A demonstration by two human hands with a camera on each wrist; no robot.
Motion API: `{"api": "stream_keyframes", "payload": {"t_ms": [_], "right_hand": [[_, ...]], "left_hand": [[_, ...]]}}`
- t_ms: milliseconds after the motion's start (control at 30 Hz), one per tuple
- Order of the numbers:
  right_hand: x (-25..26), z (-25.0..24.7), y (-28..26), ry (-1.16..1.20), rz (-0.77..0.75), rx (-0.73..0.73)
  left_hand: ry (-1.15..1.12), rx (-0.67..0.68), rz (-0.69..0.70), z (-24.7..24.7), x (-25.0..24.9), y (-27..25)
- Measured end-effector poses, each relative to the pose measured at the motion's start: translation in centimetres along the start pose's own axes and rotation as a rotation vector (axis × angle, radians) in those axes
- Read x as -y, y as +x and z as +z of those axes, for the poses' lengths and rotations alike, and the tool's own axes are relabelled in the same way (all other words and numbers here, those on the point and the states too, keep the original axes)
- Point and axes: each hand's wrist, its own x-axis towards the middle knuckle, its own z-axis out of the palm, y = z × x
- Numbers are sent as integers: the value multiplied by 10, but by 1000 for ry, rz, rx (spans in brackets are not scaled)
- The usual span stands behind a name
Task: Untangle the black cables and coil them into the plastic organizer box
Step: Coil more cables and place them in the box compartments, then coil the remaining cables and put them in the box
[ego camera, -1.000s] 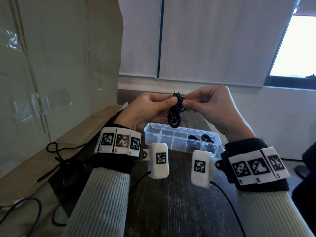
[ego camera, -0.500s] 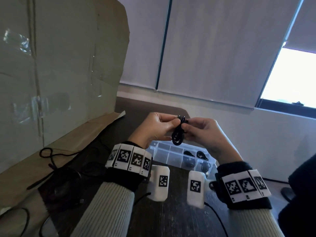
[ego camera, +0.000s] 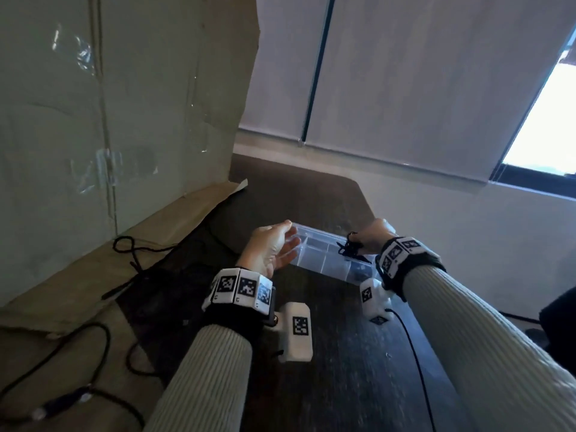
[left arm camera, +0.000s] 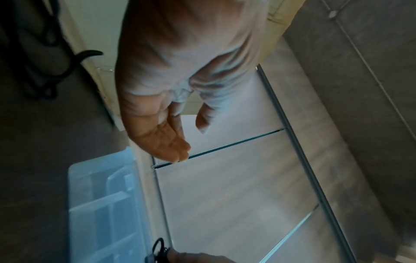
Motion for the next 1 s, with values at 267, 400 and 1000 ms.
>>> {"api": "stream_keyframes", "payload": {"t_ms": [267, 400, 1000], "right_hand": [[10, 15, -1, -103, -139, -51], [14, 15, -9, -185, -238, -72], [69, 30, -74, -556, -713, 169]], "left_hand": [[-11, -78, -26, -20, 7, 1], [-9, -137, -8, -32, 6, 8], [204, -382, 324, -64, -21, 1]]}}
